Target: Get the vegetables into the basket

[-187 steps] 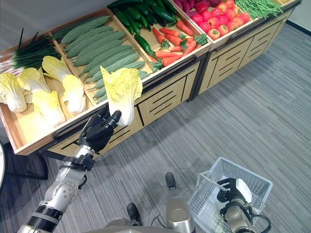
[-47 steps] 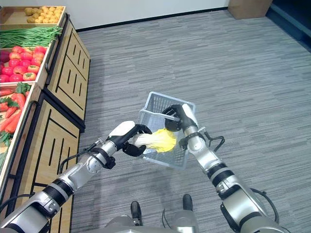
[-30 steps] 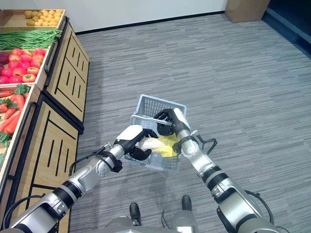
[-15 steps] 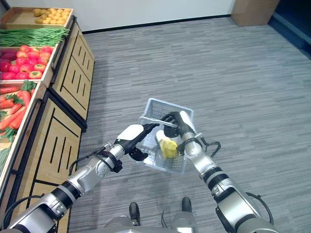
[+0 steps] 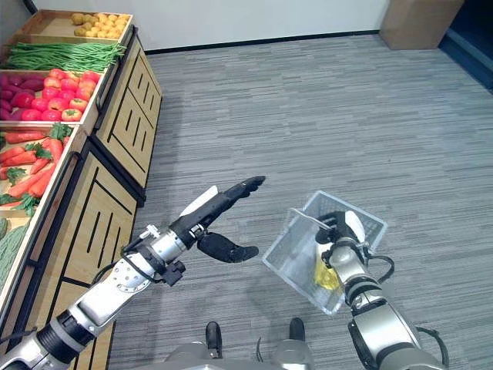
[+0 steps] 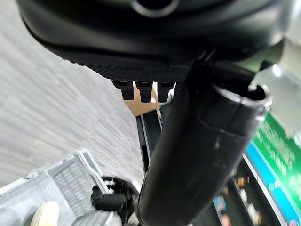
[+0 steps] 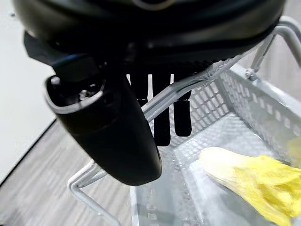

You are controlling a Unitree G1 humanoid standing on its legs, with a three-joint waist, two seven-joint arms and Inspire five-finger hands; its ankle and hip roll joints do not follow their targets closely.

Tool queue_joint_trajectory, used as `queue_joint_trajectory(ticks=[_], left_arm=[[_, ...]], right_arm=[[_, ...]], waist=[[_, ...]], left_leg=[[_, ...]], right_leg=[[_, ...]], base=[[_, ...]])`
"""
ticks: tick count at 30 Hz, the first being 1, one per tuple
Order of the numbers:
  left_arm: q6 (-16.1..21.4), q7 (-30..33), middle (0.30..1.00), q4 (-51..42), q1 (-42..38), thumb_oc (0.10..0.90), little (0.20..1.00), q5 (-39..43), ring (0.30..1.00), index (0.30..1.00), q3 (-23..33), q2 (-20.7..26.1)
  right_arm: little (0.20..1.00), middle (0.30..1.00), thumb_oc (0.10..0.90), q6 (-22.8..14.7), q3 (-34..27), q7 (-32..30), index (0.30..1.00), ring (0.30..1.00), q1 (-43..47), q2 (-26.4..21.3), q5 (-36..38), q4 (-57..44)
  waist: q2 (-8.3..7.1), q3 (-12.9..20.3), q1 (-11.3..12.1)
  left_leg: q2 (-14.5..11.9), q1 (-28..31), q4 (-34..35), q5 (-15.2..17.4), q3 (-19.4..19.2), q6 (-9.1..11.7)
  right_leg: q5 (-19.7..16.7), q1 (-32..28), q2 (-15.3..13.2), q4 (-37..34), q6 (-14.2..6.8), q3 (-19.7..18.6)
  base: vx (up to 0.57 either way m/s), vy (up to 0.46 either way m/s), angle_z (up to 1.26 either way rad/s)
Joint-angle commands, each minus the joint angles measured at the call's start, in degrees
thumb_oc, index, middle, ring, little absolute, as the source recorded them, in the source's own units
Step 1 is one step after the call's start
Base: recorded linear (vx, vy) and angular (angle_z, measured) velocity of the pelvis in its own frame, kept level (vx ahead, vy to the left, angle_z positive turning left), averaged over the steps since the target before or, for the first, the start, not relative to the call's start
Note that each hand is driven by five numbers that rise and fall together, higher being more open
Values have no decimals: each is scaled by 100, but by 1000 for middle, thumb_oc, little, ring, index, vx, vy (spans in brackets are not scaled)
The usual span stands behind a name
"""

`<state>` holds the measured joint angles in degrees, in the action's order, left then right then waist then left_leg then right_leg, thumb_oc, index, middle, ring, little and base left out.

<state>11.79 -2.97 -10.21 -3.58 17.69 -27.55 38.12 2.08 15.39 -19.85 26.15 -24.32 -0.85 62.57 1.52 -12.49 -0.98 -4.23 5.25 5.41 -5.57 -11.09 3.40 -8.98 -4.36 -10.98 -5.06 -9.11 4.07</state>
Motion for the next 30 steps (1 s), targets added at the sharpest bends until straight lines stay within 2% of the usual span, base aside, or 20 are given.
queue_joint_trajectory(ticks=[1,6,7,8,11,16,17,20,21,22,26,30], left_arm=[[420,196,1000,141,84,900,1000,650,1000,1000,716,10],[281,247,1000,1394,1041,900,1000,597,1000,1000,1882,-224],[288,245,1000,1400,1046,900,1000,594,1000,1000,1881,-229],[257,267,1000,1779,1236,900,1000,455,1000,1000,2167,-331],[147,349,1000,2815,1446,900,1000,72,1000,1000,2542,-548],[-36,437,1000,4557,1393,900,1000,-643,1000,1000,2733,-866],[-108,522,1000,5407,1259,900,1000,-928,1000,1000,2795,-1018],[-241,652,1000,6807,978,900,1000,-1407,1000,1000,2829,-1346],[-240,652,1000,6807,978,900,1000,-1407,1000,1000,2829,-1346],[-385,769,1000,7662,866,900,1000,-1712,1000,1000,2866,-1535],[-548,907,1000,8422,762,900,1000,-2089,1000,1000,2896,-1781],[-632,954,1000,8569,775,900,1000,-2444,1000,1000,2741,-2009]], right_arm=[[300,300,400,-547,-221,-308,300,300,496,-492,-78,-398],[300,300,400,-645,-910,-178,300,300,-490,-825,-54,-777],[300,300,400,-642,-908,-176,300,300,-501,-827,-56,-787],[300,300,400,-673,-1090,-112,300,300,-762,-881,-60,-924],[300,300,400,-719,-1342,29,300,300,-1139,-1021,-95,-955],[300,300,400,-801,-1638,218,300,300,-1593,-1117,-29,-1004],[300,300,400,-856,-1741,239,300,300,-1734,-1086,43,-987],[300,300,400,-934,-1796,295,300,300,-1814,-1019,176,-836],[300,300,400,-934,-1796,295,300,300,-1814,-1020,176,-836],[300,300,400,-981,-1783,337,300,300,-1863,-950,220,-750],[300,300,400,-1029,-1741,394,300,300,-1992,-782,329,-726],[300,300,400,-1035,-1716,420,300,300,-2111,-671,394,-781]], waist=[[-164,481,163],[-174,471,169],[-171,475,163],[-170,461,165],[-175,454,159],[-172,431,114],[-177,409,71],[-190,432,22],[-190,432,23],[-210,445,-16],[-235,462,-64],[-249,470,-88]], left_leg=[[-182,186,-41,434,41,192],[-189,214,-41,418,49,198],[-189,216,-41,420,53,198],[-193,218,-41,415,59,197],[-198,212,-41,407,73,198],[-206,213,-41,402,61,194],[-204,249,-41,417,44,196],[-205,240,-41,418,-19,198],[-205,240,-41,418,-19,198],[-213,246,-41,427,-56,204],[-222,259,-41,438,-101,214],[-227,273,-41,447,-108,215]], right_leg=[[365,-72,-56,6,-61,133],[394,-119,-59,6,-62,178],[397,-125,-59,6,-62,183],[404,-131,-62,6,-60,196],[420,-137,-64,6,-69,217],[432,-130,-60,6,-64,218],[439,-153,-54,6,-63,205],[422,-86,-41,6,-48,147],[421,-86,-40,6,-48,147],[422,-64,-31,6,-42,127],[429,-52,-8,6,-27,89],[435,-59,11,6,-10,70]], base=[[0,0,0],[3,-1,1],[0,0,0],[3,-3,4],[0,-5,10],[-3,-1,1],[-7,4,-4],[-14,2,-8],[-7,-4,-16],[-1,-6,-17],[5,-8,-7],[2,-4,-1]])
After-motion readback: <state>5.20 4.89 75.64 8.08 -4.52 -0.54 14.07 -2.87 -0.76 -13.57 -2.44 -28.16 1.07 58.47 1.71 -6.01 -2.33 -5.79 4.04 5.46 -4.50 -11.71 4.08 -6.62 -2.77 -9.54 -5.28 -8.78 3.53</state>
